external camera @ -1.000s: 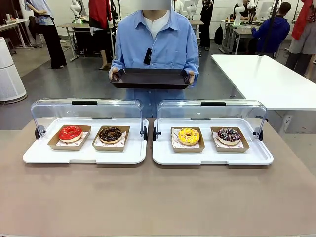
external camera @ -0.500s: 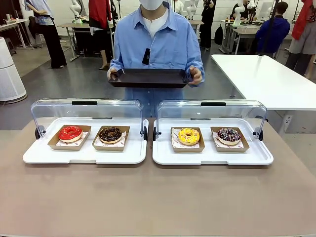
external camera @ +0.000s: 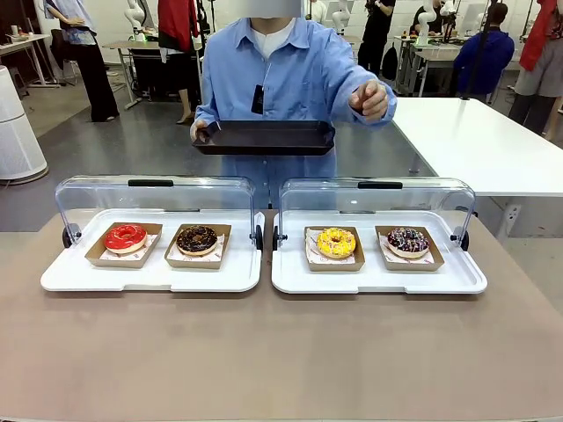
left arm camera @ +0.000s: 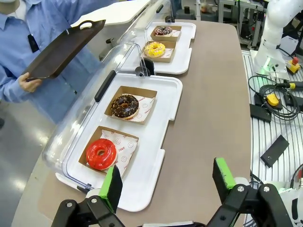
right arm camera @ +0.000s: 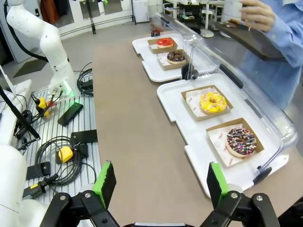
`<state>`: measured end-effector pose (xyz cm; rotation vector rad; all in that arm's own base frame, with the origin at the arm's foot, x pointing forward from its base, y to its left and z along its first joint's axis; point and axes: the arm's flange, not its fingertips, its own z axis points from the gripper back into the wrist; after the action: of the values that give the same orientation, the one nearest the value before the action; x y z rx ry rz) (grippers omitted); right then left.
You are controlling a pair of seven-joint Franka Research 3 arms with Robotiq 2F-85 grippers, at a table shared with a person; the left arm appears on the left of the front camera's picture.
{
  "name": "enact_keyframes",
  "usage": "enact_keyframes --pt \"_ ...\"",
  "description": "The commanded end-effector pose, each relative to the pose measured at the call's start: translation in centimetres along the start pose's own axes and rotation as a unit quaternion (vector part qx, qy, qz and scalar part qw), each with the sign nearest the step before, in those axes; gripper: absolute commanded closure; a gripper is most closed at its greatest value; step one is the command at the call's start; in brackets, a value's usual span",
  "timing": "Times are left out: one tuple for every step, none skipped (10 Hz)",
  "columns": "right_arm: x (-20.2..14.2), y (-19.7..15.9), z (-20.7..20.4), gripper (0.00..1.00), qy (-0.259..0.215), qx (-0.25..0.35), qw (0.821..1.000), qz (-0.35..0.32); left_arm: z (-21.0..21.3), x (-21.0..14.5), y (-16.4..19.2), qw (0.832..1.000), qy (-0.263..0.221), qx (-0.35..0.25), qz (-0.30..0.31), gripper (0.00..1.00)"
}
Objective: Provide the desired donut to the person.
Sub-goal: Pick up and lift the Paper togo box containing the Donut pointed at by the person.
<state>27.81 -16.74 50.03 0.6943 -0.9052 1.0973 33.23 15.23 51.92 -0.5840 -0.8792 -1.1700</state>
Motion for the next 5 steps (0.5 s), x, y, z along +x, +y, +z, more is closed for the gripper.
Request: enact_keyframes --pt "-0.05 -0.01 0.02 0.0 -0.005 0.003 1.0 0.005 0.13 -0.05 -0.04 1.0 -0.003 0.0 0.0 0.0" --pt "-0.05 -0.01 0.02 0.0 -0.005 0.003 1.0 0.005 0.13 -0.05 -0.04 1.0 -0.003 0.0 0.0 0.0" --pt "-0.05 -0.01 0.02 0.0 -0.005 0.003 1.0 0.005 0.13 -0.05 -0.04 1.0 -0.003 0.0 0.0 0.0" --pt "-0.05 -0.01 0.02 0.0 -0.005 0.003 1.0 0.005 0.13 -0.05 -0.04 1.0 -0.003 0.0 0.0 0.0" --pt "-0.05 -0.01 0.02 0.0 -0.005 0.003 1.0 0.005 0.13 -0.05 -0.04 1.0 -0.003 0.0 0.0 0.0"
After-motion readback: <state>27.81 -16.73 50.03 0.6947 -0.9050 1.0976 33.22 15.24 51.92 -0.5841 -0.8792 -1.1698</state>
